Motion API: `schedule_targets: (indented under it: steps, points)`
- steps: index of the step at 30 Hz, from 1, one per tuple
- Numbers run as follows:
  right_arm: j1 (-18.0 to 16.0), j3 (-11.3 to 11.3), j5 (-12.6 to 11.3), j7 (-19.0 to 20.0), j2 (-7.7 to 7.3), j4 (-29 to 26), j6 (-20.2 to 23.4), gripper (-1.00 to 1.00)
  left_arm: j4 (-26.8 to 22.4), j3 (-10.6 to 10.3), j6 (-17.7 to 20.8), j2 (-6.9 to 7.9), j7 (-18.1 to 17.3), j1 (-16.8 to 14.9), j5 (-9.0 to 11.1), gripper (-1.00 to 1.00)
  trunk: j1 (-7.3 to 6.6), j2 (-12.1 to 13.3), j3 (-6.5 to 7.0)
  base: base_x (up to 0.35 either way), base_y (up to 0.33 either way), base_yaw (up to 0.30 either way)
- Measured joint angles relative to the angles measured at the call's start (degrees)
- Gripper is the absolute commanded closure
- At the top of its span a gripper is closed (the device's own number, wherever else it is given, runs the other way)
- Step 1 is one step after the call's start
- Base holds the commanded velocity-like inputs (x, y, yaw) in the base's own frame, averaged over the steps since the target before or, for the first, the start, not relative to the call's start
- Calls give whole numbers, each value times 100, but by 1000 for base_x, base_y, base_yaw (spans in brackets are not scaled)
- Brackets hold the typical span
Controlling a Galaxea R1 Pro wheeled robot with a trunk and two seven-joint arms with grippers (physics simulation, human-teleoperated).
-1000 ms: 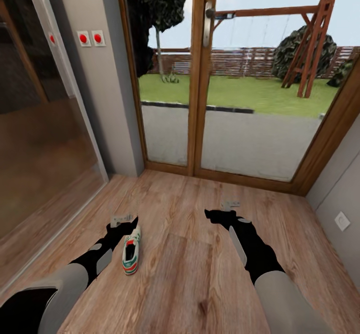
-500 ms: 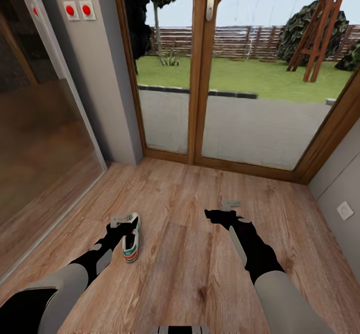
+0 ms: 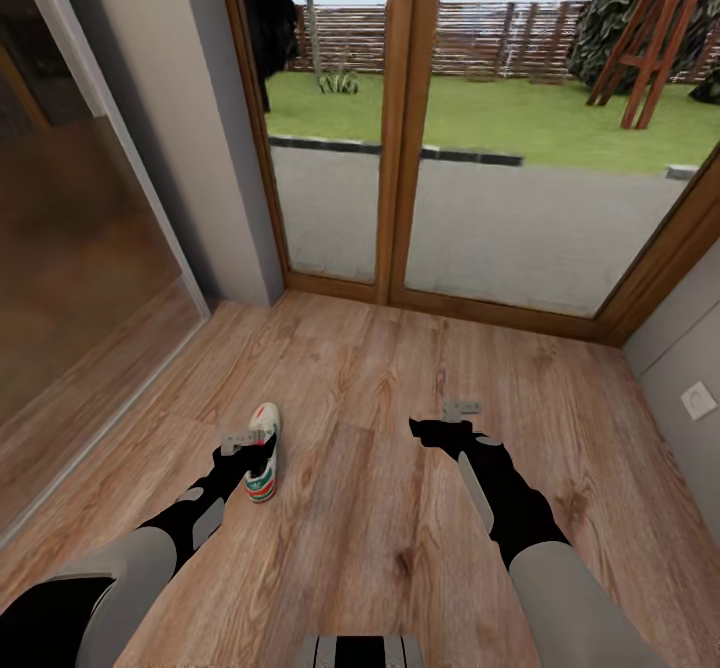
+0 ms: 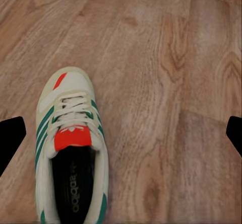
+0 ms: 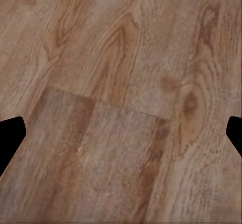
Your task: Pick up the two gym shoes and the two sandals from the corridor floor and place them onto the hallstand (shoe rack) in the corridor, making sure they are on the rack and not on the floor. Arrange them so the two gym shoes are next to each other and the two sandals are next to each other.
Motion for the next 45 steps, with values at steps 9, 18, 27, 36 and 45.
schedule_targets:
  steps: [9, 18, 27, 36, 45]
  points:
    - [0, 0, 0, 1, 0, 0, 0, -100, 0, 0, -8, 0, 5, 0, 0, -100, 23, -12, -284, 0, 0, 0]
    - [0, 0, -1, 1, 0, 0, 0, -100, 0, 0, -58, 0, 8, 0, -1, -100, 46, -24, -569, 0, 0, 0]
    - [-1, 0, 1, -4, 0, -5, -8, -100, 3, 9, -375, 8, 83, -1, 9, -100, 51, -28, -683, 0, 0, 0]
    - [-1, 8, 7, -8, 0, -359, -9, -100, 0, 8, -382, 9, 311, -1, 9, -100, 51, -28, -688, 0, 0, 0]
    - [0, 2, 1, 22, 0, -546, -27, -100, -51, 9, -386, 33, 346, -1, 4, -100, 51, -28, -689, 0, 0, 0]
